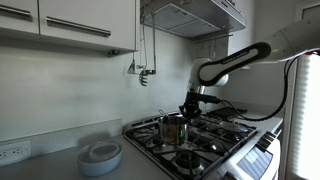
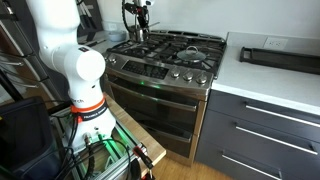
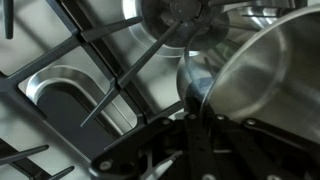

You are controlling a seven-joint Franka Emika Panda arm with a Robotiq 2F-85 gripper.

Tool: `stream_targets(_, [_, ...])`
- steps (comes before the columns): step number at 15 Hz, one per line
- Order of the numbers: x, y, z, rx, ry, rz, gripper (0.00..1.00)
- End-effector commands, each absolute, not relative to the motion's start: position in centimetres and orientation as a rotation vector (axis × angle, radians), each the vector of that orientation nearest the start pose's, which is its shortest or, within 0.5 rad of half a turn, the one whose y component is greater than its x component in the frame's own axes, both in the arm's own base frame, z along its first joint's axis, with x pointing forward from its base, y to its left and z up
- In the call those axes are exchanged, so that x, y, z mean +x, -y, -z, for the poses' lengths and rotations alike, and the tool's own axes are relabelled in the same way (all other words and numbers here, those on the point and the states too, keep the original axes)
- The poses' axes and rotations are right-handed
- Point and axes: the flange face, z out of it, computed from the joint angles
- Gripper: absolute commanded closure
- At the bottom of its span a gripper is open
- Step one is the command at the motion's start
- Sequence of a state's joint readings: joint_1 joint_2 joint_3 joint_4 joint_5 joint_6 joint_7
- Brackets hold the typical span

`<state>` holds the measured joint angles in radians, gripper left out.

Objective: Move the pot to the bottom left stove plate and then put the glass lid on the pot

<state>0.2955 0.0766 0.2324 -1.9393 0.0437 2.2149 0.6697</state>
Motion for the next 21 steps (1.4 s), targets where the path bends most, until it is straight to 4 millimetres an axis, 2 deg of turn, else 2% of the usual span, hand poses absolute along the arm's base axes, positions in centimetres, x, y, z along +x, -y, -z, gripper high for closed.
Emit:
stream_targets(1, [48.8, -28.1, -47.2, -2.957, -0.311, 0.27, 0.98])
stream_targets(12, [44.6, -25.3, -46.1, -2.862, -0.375, 0.25, 0.98])
stream_targets(21, [42.8, -24.6, -45.2, -2.885, -0.25, 0.201, 0.98])
